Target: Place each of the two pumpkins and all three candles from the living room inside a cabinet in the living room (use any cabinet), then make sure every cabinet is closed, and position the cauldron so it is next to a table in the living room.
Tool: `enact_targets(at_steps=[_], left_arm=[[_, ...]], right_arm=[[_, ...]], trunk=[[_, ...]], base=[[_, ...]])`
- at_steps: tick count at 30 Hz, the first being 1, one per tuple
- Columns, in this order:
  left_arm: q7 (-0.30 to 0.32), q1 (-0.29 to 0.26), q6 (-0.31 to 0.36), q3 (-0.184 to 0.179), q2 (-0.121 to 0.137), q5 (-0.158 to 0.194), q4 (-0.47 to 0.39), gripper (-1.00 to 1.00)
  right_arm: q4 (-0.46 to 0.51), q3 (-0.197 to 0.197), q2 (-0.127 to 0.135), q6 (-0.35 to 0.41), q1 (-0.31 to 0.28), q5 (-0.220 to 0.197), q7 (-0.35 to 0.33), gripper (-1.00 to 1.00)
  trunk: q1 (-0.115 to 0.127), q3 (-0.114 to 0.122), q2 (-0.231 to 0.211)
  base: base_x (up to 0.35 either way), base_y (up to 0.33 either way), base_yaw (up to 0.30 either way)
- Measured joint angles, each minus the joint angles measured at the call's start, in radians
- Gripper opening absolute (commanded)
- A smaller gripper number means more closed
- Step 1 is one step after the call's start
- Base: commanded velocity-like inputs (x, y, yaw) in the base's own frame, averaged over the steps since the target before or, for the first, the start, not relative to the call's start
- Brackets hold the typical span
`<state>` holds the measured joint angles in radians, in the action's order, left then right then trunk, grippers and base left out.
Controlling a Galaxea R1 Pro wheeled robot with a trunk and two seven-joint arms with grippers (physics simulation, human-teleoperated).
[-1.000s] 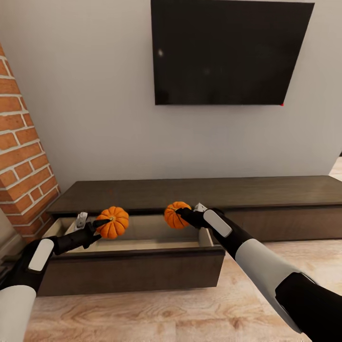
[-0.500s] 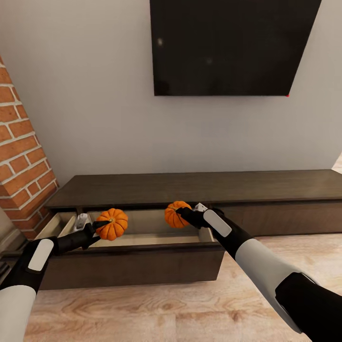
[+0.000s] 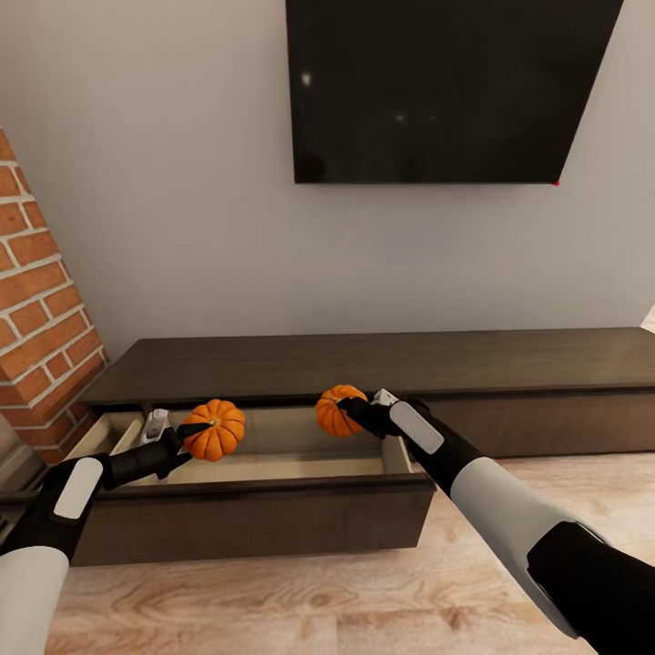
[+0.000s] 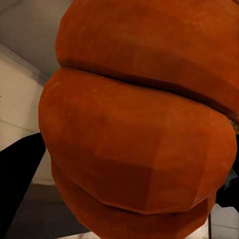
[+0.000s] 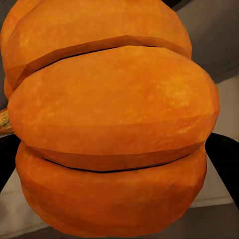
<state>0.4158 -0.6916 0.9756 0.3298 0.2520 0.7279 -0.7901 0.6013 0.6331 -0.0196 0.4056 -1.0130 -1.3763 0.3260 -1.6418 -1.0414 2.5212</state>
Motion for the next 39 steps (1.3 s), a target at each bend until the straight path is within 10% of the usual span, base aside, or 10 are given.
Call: enact_targets(at_steps=[31, 39], left_arm=[[-0.003, -0.001, -0.001, 0.000, -0.001, -0.002, 0.009, -1.00], [-0.154, -0.001, -0.002, 0.002, -0.009, 0.003, 0.018, -1.00]], right_arm=[[-0.004, 0.000, -0.031, 0.076, 0.000, -0.008, 0.132, -1.00], [-0.004, 0.000, -0.033, 0.078, 0.000, -0.007, 0.136, -1.00]], trunk=[[0.000, 0.000, 0.000], [0.000, 0.000, 0.000]], base=[[0.036, 0.000, 0.000], [0.000, 0.000, 0.000]])
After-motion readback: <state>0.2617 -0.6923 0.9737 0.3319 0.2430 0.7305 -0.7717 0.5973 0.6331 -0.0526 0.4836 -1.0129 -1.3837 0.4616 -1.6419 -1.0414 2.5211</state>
